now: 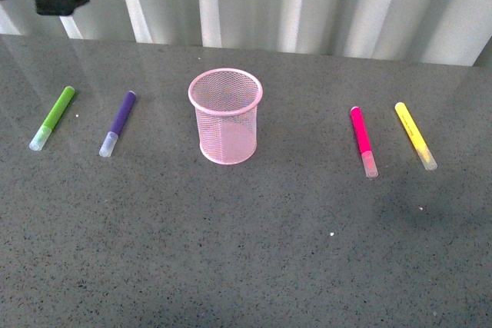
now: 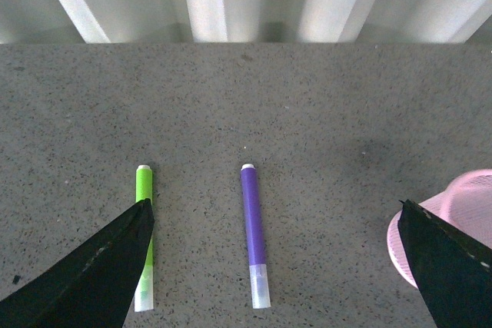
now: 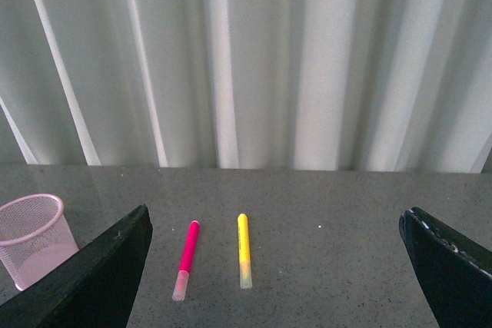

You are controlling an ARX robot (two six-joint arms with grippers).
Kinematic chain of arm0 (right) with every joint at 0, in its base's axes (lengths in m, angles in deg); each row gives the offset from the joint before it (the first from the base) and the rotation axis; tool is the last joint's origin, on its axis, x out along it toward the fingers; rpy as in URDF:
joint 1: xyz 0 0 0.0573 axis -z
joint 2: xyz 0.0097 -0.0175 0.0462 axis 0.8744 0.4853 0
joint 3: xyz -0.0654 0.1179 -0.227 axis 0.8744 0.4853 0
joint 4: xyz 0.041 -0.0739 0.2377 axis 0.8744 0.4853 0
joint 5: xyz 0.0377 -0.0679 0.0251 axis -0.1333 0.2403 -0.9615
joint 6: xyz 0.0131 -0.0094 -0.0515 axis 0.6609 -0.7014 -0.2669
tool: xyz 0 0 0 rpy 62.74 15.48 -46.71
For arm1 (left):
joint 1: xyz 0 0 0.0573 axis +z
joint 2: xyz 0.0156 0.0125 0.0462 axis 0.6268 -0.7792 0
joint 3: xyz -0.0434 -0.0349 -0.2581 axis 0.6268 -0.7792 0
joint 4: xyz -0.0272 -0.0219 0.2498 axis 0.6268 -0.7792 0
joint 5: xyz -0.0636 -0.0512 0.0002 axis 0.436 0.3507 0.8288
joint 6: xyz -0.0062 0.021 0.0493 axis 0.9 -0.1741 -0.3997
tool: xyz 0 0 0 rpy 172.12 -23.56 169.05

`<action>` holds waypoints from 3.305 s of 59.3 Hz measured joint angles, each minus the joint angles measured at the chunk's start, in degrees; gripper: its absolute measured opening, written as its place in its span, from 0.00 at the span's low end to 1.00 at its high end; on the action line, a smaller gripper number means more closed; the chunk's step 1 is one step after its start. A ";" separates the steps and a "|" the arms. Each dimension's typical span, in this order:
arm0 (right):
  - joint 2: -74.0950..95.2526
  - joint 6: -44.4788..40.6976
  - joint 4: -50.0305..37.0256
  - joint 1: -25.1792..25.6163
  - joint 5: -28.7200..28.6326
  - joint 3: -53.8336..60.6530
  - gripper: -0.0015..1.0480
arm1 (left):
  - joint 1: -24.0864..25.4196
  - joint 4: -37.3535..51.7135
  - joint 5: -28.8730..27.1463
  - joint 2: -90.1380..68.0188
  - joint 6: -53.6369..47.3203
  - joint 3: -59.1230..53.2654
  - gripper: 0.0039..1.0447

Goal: Insert purple and pink pens into pink cup

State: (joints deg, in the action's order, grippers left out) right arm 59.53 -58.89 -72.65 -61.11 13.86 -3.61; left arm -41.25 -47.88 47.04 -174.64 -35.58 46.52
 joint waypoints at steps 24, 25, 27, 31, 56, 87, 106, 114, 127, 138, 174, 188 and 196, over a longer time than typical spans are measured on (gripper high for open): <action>0.00 0.00 0.00 0.00 -0.02 0.00 0.93 | -0.55 -13.94 -0.35 -18.84 -5.27 17.86 0.94; 0.00 0.00 0.00 0.00 -0.02 0.00 0.93 | -0.59 -14.51 -0.28 -19.58 -5.27 18.73 0.94; 0.00 0.00 0.00 0.00 -0.02 0.00 0.93 | -0.61 -15.23 -0.24 -20.63 -5.20 19.96 0.94; 0.00 0.00 0.00 0.00 -0.02 0.00 0.93 | -0.70 -16.37 -0.50 -22.23 -5.09 22.01 0.94; 0.00 0.00 0.00 0.00 -0.02 0.00 0.93 | -0.72 -24.83 -2.64 -32.81 -4.59 33.64 0.94; 0.00 0.00 0.00 0.00 -0.02 0.00 0.93 | -0.76 -25.00 -2.19 -38.45 -1.99 36.33 0.94; 0.00 0.00 0.00 0.00 -0.02 0.00 0.93 | -1.36 -23.65 -2.60 -41.29 -1.53 36.61 0.94; 0.00 0.00 0.00 0.00 0.00 0.00 0.93 | -1.64 -23.47 -2.64 -41.42 -1.44 36.63 0.88; 0.00 0.00 0.00 0.00 -0.02 0.00 0.93 | -2.03 -23.17 -2.47 -41.51 -1.31 36.52 0.56; 0.00 0.00 0.00 0.00 -0.02 0.00 0.93 | -2.19 -23.21 -2.03 -41.44 0.20 36.13 0.29; 0.00 0.00 0.00 0.00 -0.02 0.00 0.93 | -2.25 -3.02 -1.05 -29.79 4.66 20.35 0.12; 0.00 0.00 0.00 0.00 -0.02 0.00 0.93 | -3.78 20.20 0.02 -16.37 11.10 8.81 0.12; 0.00 0.02 0.00 0.00 -0.02 0.00 0.93 | -7.72 35.17 0.17 -12.68 17.90 1.25 0.12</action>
State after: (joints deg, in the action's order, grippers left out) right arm 59.53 -58.87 -72.65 -61.11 13.83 -3.61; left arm -48.97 -12.71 47.22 -187.31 -17.68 47.77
